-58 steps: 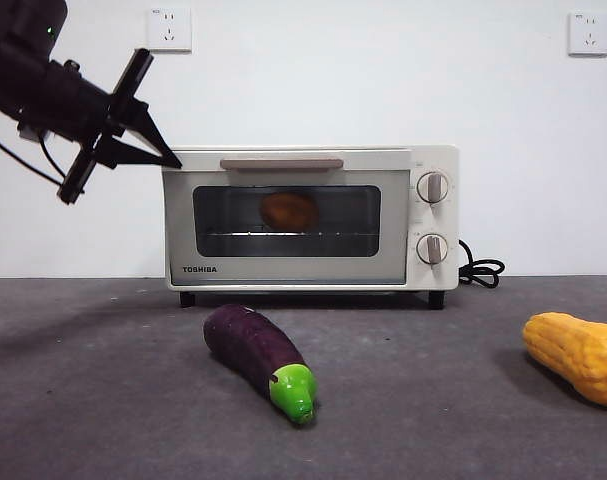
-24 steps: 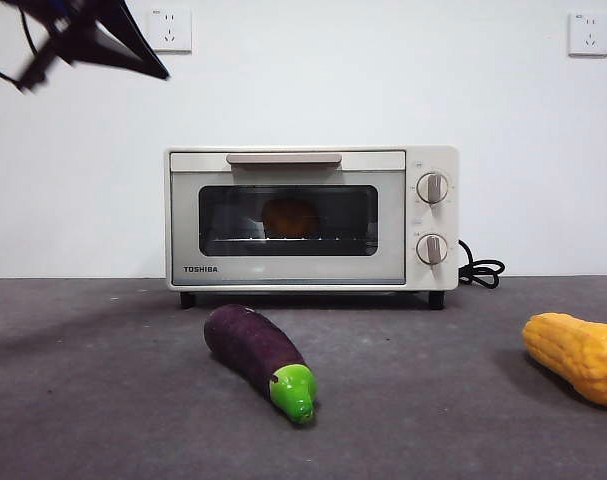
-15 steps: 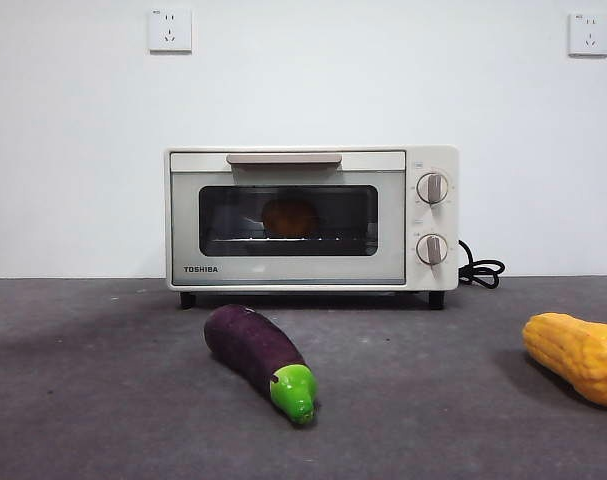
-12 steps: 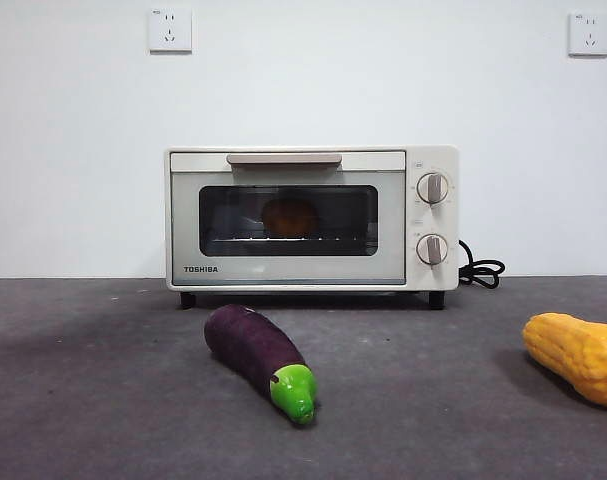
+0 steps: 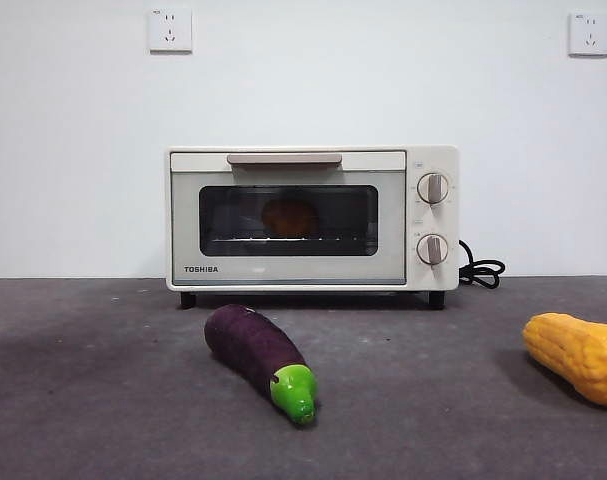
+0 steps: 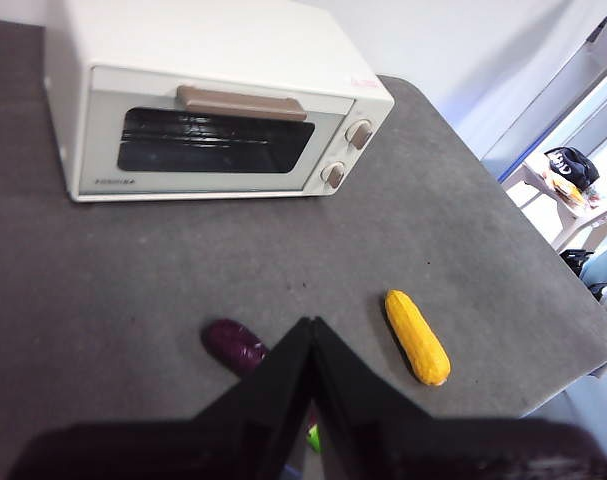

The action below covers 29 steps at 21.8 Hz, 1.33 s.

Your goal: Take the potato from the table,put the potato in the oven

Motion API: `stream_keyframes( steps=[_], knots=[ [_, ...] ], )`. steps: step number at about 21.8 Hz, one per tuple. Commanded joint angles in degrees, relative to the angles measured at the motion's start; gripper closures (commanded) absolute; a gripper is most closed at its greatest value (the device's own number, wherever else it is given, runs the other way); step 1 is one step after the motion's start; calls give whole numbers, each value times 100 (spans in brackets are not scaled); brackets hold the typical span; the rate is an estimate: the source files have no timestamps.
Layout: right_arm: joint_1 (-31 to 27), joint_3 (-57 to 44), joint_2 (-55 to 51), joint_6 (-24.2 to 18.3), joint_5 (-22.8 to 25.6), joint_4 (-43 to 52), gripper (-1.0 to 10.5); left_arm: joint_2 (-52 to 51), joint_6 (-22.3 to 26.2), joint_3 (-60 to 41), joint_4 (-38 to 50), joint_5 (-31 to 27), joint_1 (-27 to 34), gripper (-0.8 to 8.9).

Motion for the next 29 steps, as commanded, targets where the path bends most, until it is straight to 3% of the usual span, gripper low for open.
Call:
stream_keyframes(
  steps=[1,7,16,22,26,29],
  knots=[
    [0,-33,-9,-48,24,109,946,-348,-17,-11,-114,-26,-13,819],
    [0,-33,2,238,22,269,946,-481,-11,-11,-269,-22,-13,818],
    [0,-33,28,238,24,219,946,531,11,-15,-271,-28,33,818],
    [0,-33,35,238,24,221,946,-20,2090,-326,-195,-1467,564,818],
    [0,-33,35,238,24,221,946,-1003,2494,-1512,581,-1996,1276,818],
    [0,-33,35,238,24,221,946,-1856,2490,-3008,1843,-1967,1644,818]
  ],
)
